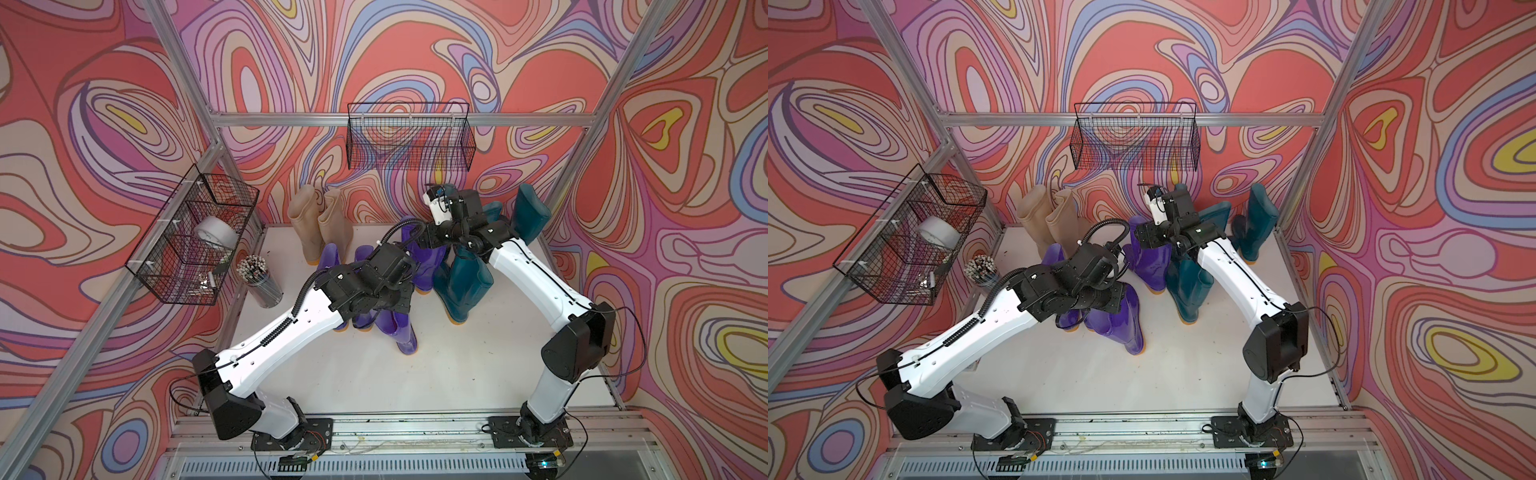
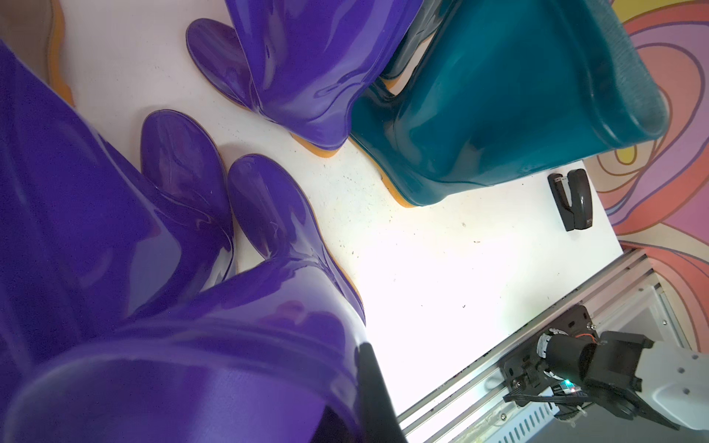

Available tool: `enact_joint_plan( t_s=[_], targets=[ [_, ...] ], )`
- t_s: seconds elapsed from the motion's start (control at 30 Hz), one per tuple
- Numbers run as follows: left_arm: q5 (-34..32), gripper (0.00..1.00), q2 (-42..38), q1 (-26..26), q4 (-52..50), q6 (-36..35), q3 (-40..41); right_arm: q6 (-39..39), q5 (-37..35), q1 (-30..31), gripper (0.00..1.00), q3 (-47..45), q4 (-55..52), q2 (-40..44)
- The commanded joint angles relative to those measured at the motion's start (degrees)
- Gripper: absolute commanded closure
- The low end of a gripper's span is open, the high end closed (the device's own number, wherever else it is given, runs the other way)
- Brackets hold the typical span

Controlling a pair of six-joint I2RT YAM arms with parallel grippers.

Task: Match and arrange rain boots in pairs
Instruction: Move the rain boot to the center of the board.

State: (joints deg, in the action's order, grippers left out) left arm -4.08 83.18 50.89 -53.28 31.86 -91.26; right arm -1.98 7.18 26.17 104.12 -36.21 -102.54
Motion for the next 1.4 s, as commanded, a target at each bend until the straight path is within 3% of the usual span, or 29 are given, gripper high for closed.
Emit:
enact_joint_plan(
  t_s=[0.0,0.1,0.37,0.57,0.7,0.8,0.83,0.97,1.07,1.2,1.37],
  targets=[
    [-0.06,1.00,-2.93,-0.32,4.15,-0.61,-0.28,2.04,-2.10,-0.56,0.15,2.66,-2.02,-0.77],
    [0.10,1.00,-3.02,-0.36,4.39,-0.86,-0.31,3.34,-2.19,-0.55,0.15,2.30,-2.93,-1.56],
    [0.74,1.00,-2.16,-0.61,4.17,-2.19,-1.04,4.22,6.14,-0.54,0.15,-1.12,-1.45,-0.07],
    [0.74,1.00,-1.31,-0.75,3.54,-3.51,-1.89,4.63,4.58,-0.54,0.17,0.03,-3.09,-1.98],
    [1.08,1.00,-0.46,-0.90,3.27,-5.28,-2.30,4.14,3.94,-0.49,0.30,0.22,-4.03,-2.57],
    [1.77,1.00,0.44,-1.30,3.00,-7.44,-3.09,3.61,2.49,-0.48,0.46,-0.08,-4.33,-2.97],
    [2.02,1.00,0.79,-1.41,3.05,-8.21,-3.28,3.29,2.45,-0.43,0.53,-0.14,-4.53,-3.16],
    [2.04,1.00,3.14,-2.05,1.33,-11.43,-6.03,0.00,1.35,-0.44,1.00,-0.58,-3.61,-2.63],
    [0.74,1.00,4.48,-2.28,0.11,-12.89,-7.80,-6.29,-2.67,-0.49,1.00,-3.42,1.11,0.64],
    [-0.17,1.00,5.33,-2.46,-1.25,-14.17,-9.70,-14.50,-2.13,-0.27,1.00,-6.40,5.96,7.73],
    [-0.71,1.00,5.86,-2.57,-2.22,-13.82,-11.10,-18.13,-2.94,0.17,1.00,-8.21,5.80,11.82]
  ],
)
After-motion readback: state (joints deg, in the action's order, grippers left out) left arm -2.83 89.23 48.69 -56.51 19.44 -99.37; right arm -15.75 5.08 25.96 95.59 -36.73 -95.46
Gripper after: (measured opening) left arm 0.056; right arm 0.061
